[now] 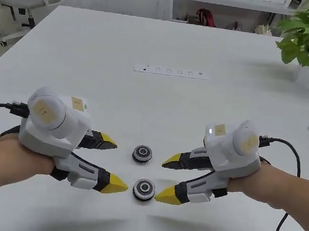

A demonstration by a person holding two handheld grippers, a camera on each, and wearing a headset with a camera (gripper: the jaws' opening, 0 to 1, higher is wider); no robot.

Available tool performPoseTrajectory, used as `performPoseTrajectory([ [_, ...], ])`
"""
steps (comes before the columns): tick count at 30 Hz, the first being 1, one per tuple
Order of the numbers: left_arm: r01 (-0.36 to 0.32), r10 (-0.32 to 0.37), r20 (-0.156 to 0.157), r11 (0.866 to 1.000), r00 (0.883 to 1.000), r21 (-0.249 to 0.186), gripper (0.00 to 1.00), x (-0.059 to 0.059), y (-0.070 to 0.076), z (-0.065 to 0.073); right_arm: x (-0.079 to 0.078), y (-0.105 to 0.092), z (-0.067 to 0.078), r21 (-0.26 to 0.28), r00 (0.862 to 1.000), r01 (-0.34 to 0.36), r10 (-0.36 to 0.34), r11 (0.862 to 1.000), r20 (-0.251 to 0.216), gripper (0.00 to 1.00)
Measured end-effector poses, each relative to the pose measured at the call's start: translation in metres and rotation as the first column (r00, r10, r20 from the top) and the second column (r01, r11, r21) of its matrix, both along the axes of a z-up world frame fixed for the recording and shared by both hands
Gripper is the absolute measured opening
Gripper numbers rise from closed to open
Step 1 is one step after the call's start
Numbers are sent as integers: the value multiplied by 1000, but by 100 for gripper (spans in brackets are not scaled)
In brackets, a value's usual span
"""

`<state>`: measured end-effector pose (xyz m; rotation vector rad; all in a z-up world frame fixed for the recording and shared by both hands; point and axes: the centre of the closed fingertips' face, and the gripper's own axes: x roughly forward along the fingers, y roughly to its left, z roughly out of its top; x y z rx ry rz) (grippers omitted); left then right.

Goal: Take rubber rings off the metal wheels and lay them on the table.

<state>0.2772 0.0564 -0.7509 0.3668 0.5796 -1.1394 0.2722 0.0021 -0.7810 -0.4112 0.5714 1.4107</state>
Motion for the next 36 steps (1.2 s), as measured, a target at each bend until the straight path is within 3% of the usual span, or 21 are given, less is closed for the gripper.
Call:
performPoseTrajectory([
  [12, 40, -40, -17, 999, 999, -9, 51, -1, -12, -6, -5, 6, -8, -22, 999, -34, 33, 999, -10, 40],
  [26, 82, -82, -54, 997, 995, 10, 45, -7, -23, -18, -8, 10, -13, -25, 999, -47, 47, 999, -25, 40],
  [30, 82, -83, -75, 997, 994, -15, 42, -7, -28, -18, -8, 9, -14, -27, 999, -47, 46, 999, -26, 39],
  [36, 91, -91, -81, 996, 993, -5, 40, -8, -34, -23, -10, 8, -17, -34, 998, -51, 50, 998, -26, 40],
])
